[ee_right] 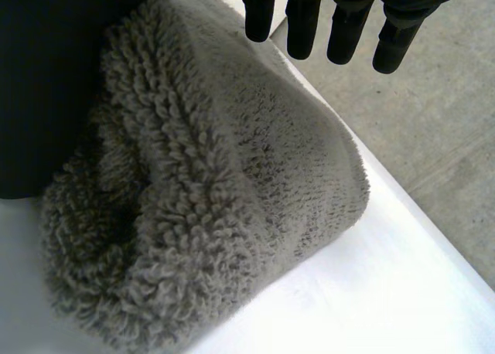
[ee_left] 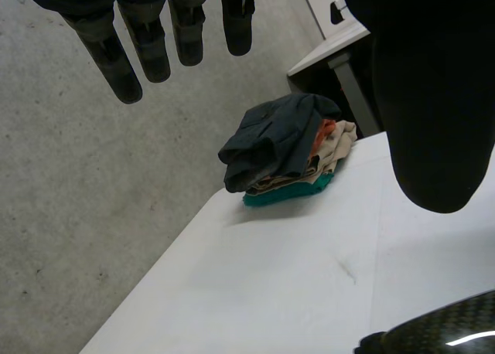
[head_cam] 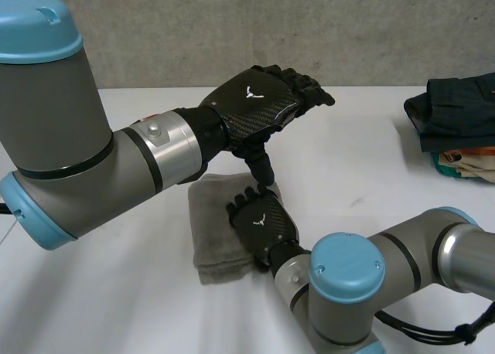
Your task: Fold the laundry.
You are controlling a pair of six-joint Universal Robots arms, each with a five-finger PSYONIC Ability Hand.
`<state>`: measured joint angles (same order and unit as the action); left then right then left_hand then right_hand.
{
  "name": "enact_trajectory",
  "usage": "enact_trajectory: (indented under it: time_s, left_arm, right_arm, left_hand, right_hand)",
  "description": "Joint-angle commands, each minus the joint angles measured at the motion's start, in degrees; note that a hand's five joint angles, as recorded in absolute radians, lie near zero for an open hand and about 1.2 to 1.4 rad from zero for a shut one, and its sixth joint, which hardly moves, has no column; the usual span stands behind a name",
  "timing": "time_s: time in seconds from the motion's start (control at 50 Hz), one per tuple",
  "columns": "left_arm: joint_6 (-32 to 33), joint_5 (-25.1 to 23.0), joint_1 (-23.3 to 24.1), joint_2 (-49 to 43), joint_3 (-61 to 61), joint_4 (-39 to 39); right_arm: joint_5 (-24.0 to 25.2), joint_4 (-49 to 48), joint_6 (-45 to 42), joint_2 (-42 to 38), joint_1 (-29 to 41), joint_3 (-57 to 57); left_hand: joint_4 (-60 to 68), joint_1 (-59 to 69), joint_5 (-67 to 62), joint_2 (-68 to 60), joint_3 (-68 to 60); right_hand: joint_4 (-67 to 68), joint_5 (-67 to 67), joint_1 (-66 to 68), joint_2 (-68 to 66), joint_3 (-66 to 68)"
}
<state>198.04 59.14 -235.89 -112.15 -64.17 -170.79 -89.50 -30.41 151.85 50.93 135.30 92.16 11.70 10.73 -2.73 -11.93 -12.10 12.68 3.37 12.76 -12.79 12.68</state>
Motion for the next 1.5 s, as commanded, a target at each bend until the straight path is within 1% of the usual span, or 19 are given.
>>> enact_trajectory:
  time_s: [0.02,0.04,0.16,0.18,0.22,0.26,0.3,0.38,0.56,0.68,0.84,1.04,1.12,1.22,1.24,1.26,1.28,1.42,1.5]
  left_arm:
    - [0.0,0.1,0.0,0.0,0.1,-0.2]
    - [0.1,0.1,0.0,0.0,0.1,-0.2]
    - [0.0,0.1,0.0,0.3,0.7,-0.3]
    - [0.0,0.1,0.0,0.4,1.1,-0.3]
    - [0.0,0.1,0.0,0.5,1.2,-0.3]
    - [0.0,0.1,0.1,0.7,1.5,-0.4]
    - [0.0,0.1,0.1,0.8,1.6,-0.4]
    - [-0.1,0.3,0.0,0.9,1.9,-0.5]
    - [-1.8,0.5,0.7,3.4,4.7,-1.2]
    - [-7.2,0.6,0.4,6.3,5.0,-5.5]
    - [-9.5,0.6,0.4,6.8,3.7,-7.1]
    - [-9.2,0.4,0.4,5.2,0.9,-7.2]
    - [-9.2,0.5,0.4,3.9,0.6,-7.2]
    - [-9.2,0.5,0.5,3.3,0.8,-7.2]
    - [-9.2,0.5,0.5,3.3,0.9,-7.2]
    - [-9.2,0.5,0.5,3.3,1.1,-7.2]
    - [-9.2,0.5,0.5,3.4,1.2,-7.2]
    - [-9.3,0.5,0.6,4.0,1.5,-7.2]
    - [-9.4,0.5,0.9,4.3,1.4,-7.2]
  right_arm:
    - [0.6,-0.3,0.3,-1.3,-0.2,-2.4]
    - [0.6,-1.0,0.4,-0.8,-0.4,-2.6]
    - [0.7,-2.8,1.2,4.0,-2.1,-3.9]
    - [0.6,-2.0,1.8,4.3,-2.8,-5.1]
    - [0.6,-1.4,2.4,4.3,-3.2,-6.0]
    - [1.0,0.6,3.1,3.8,-3.6,-7.2]
    - [1.9,2.1,3.4,2.9,-3.8,-7.9]
    - [3.4,3.3,4.8,1.6,-6.2,-11.6]
    - [4.2,0.4,5.9,8.6,-20.0,-24.3]
    - [6.2,-4.3,8.5,10.3,-29.0,-27.8]
    - [14.0,-5.3,11.4,9.6,-45.7,-28.3]
    - [29.4,-5.4,10.8,-5.1,-60.5,-28.6]
    - [31.5,-4.7,8.0,-8.3,-63.7,-27.8]
    - [32.3,-4.5,4.6,-7.8,-64.6,-26.2]
    - [32.5,-4.5,4.5,-7.4,-64.6,-26.0]
    - [32.5,-4.6,4.6,-7.0,-64.6,-25.7]
    - [32.4,-4.4,4.9,-5.6,-64.6,-25.1]
    - [31.8,-2.6,7.0,3.2,-64.6,-18.7]
    - [30.9,3.8,11.7,12.6,-65.1,-13.8]
  left_hand:
    - [-1.7,-0.7,2.7,1.9,2.1]
    - [-1.7,-0.7,2.7,1.9,2.1]
    - [-1.7,-0.7,2.7,1.9,2.1]
    - [-1.7,-0.7,2.7,1.9,2.1]
    - [-1.7,-0.7,2.7,1.9,2.1]
    - [-1.7,-0.7,2.7,1.9,2.1]
    - [-1.7,-0.7,2.7,1.9,2.1]
    - [-1.7,-0.7,2.7,1.9,2.1]
    - [-1.7,-0.7,2.7,1.9,2.1]
    - [-1.7,-0.7,2.7,1.9,2.1]
    - [-1.7,-0.7,2.7,1.9,2.1]
    - [-1.7,-0.7,2.7,1.9,2.1]
    - [-1.7,-0.7,2.7,1.9,2.1]
    - [-1.7,-0.7,2.7,1.9,2.1]
    - [-1.7,-0.7,2.7,1.9,2.1]
    - [-1.7,-0.7,2.7,1.9,2.1]
    - [-1.7,-0.7,2.7,1.9,2.1]
    - [-1.7,-0.7,2.7,1.9,2.1]
    - [-1.7,-0.7,2.7,1.9,2.1]
  right_hand:
    - [56.5,55.8,56.4,-56.4,56.5]
    - [67.2,66.5,67.1,-67.1,67.2]
    - [67.3,66.6,67.2,-67.2,67.3]
    - [56.4,55.7,56.3,-56.3,56.4]
    - [48.6,47.9,48.5,-48.5,48.6]
    - [54.2,53.5,54.1,-54.1,54.2]
    - [67.3,66.6,67.2,-67.2,67.3]
    - [67.3,66.6,67.2,-67.2,67.3]
    - [67.3,66.6,67.2,-67.2,67.3]
    - [67.3,66.6,67.2,-67.2,67.3]
    - [67.3,66.6,67.2,-67.2,67.3]
    - [67.3,66.6,67.2,-67.2,67.3]
    - [67.3,66.6,67.2,-67.2,67.3]
    - [67.3,66.6,67.2,-67.2,67.3]
    - [61.4,60.7,61.3,-61.3,61.4]
    - [41.5,40.8,41.4,-41.4,41.5]
    - [-2.7,-3.4,-2.8,2.8,-2.7]
    - [-2.7,-3.4,-2.8,2.8,-2.7]
    - [-2.7,-3.4,-2.8,2.8,-2.7]
